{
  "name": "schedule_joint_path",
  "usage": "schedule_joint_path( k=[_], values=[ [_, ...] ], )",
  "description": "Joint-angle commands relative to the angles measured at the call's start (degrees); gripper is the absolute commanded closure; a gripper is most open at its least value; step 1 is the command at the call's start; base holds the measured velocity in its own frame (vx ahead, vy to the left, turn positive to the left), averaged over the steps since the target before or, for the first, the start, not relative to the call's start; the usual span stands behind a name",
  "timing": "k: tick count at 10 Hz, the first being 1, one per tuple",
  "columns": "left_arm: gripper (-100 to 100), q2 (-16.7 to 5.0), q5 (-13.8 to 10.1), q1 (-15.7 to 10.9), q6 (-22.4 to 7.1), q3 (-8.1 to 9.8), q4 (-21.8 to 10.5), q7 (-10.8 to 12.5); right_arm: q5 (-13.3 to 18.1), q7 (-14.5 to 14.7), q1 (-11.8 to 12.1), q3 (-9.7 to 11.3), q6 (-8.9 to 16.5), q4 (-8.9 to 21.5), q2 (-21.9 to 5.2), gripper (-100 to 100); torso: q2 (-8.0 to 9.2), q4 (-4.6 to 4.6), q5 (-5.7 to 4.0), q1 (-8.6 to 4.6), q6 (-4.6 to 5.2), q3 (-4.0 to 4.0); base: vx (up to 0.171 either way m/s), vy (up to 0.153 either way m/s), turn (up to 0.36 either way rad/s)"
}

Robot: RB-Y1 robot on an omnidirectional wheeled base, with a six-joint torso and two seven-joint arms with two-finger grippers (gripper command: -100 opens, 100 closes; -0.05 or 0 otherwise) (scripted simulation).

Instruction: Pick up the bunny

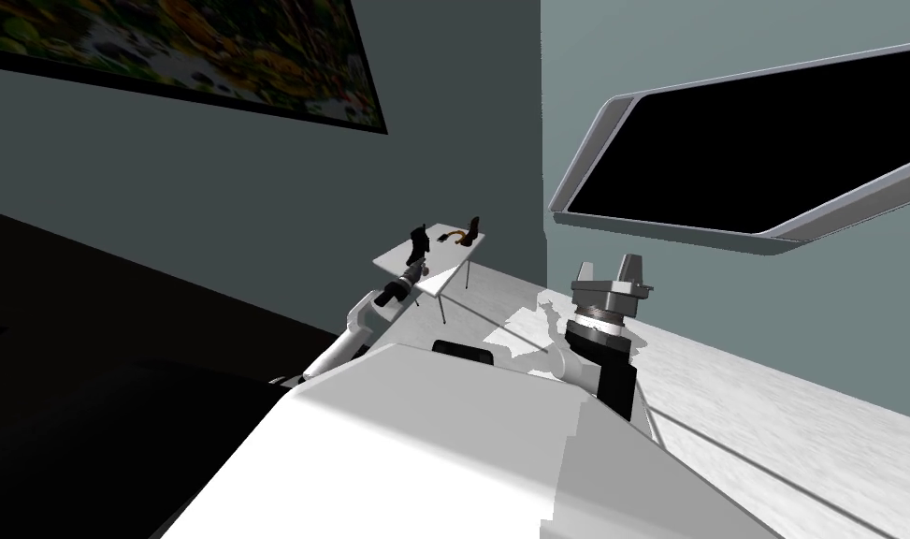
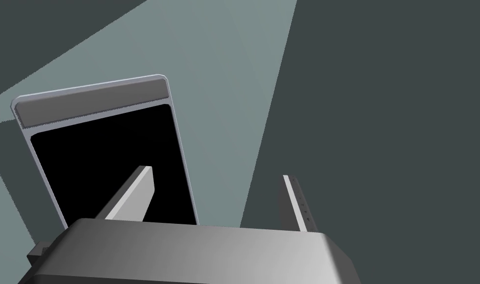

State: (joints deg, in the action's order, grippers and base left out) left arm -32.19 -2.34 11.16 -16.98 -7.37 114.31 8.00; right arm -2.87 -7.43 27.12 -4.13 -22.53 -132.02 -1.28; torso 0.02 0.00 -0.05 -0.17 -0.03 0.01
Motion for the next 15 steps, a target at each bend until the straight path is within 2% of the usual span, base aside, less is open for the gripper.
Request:
schedule_joint_path(
  k=[1, 2, 3, 4, 5, 7, 8, 9, 10, 12, 13, 15],
  values=[
    [-100, -2.0, -0.5, -1.1, -2.9, -0.50, -1.1, -0.4, 0.0, 0.0, 0.0, 0.0, 0.0, 0.0, 0.0, 0, 0.00, 0.00, 0.00, 0.00, 0.00, 0.00, -0.003, -0.056, -0.073],
    [-100, -3.5, -0.9, -2.0, -4.4, -0.93, -2.1, -1.0, 0.0, 0.0, 0.0, 0.0, 0.0, 0.0, 0.0, 0, 0.01, 0.00, 0.00, -0.02, 0.02, 0.01, -0.004, -0.080, -0.117],
    [-100, -3.5, -0.9, -2.0, -5.5, -0.93, -2.1, -1.0, 0.0, 0.0, 0.0, 0.0, 0.0, 0.0, 0.0, 0, 0.01, 0.00, -0.02, -0.10, 0.03, 0.00, -0.001, -0.061, -0.051],
    [-100, -5.1, -1.3, -2.8, -7.5, -1.34, -3.1, -1.6, 0.0, 0.0, 0.0, 0.0, 0.0, 0.0, 0.0, 0, 0.01, 0.00, -0.01, -0.05, 0.00, 0.01, 0.006, -0.055, -0.081],
    [-100, -5.1, -1.3, -2.8, -7.9, -1.34, -3.1, -1.6, 0.0, 0.0, 0.0, 0.0, 0.0, 0.0, 0.0, 0, -0.01, 0.00, 0.00, -0.03, 0.02, -0.01, 0.008, -0.038, -0.033],
    [-100, -7.9, -2.3, -4.3, -11.7, -2.05, -5.2, -3.1, 0.0, 0.0, 0.0, 0.0, 0.0, 0.0, 0.0, 0, 0.00, 0.00, 0.01, 0.04, 0.00, 0.00, 0.004, -0.049, -0.100],
    [-100, -7.9, -2.3, -4.3, -12.6, -2.05, -5.2, -3.1, 0.0, 0.0, 0.0, 0.0, 0.0, 0.0, 0.0, 0, -0.01, 0.00, 0.00, -0.01, 0.02, -0.01, 0.003, -0.044, -0.053],
    [-100, -9.3, -2.8, -5.0, -14.7, -2.37, -6.2, -4.0, 0.0, 0.0, 0.0, 0.0, 0.0, 0.0, 0.0, 0, 0.00, 0.00, 0.01, 0.02, -0.01, 0.00, 0.002, -0.043, -0.072],
    [-100, -9.3, -2.8, -5.0, -14.8, -2.37, -6.2, -4.0, 0.0, 0.0, 0.0, 0.0, 0.0, 0.0, 0.0, 0, 0.00, 0.00, 0.01, 0.03, 0.01, 0.00, 0.004, -0.032, -0.052],
    [-100, -11.8, -3.9, -6.2, -18.5, -2.94, -8.3, -5.9, 0.0, 0.0, 0.0, 0.0, 0.0, 0.0, 0.0, 0, 0.00, 0.00, 0.01, 0.07, 0.00, 0.00, 0.010, -0.040, -0.114],
    [-100, -11.8, -3.9, -6.2, -19.1, -2.94, -8.3, -5.9, 0.0, 0.0, 0.0, 0.0, 0.0, 0.0, 0.0, 0, -0.02, -0.01, 0.01, 0.03, 0.01, -0.01, 0.007, -0.036, -0.051],
    [-100, -14.2, -5.0, -7.3, -22.9, -3.45, -10.2, -7.9, 0.0, 0.0, 0.0, 0.0, 0.0, 0.0, 0.0, 0, 0.02, 0.00, 0.01, 0.05, 0.00, 0.01, 0.001, -0.043, -0.109]
  ],
)
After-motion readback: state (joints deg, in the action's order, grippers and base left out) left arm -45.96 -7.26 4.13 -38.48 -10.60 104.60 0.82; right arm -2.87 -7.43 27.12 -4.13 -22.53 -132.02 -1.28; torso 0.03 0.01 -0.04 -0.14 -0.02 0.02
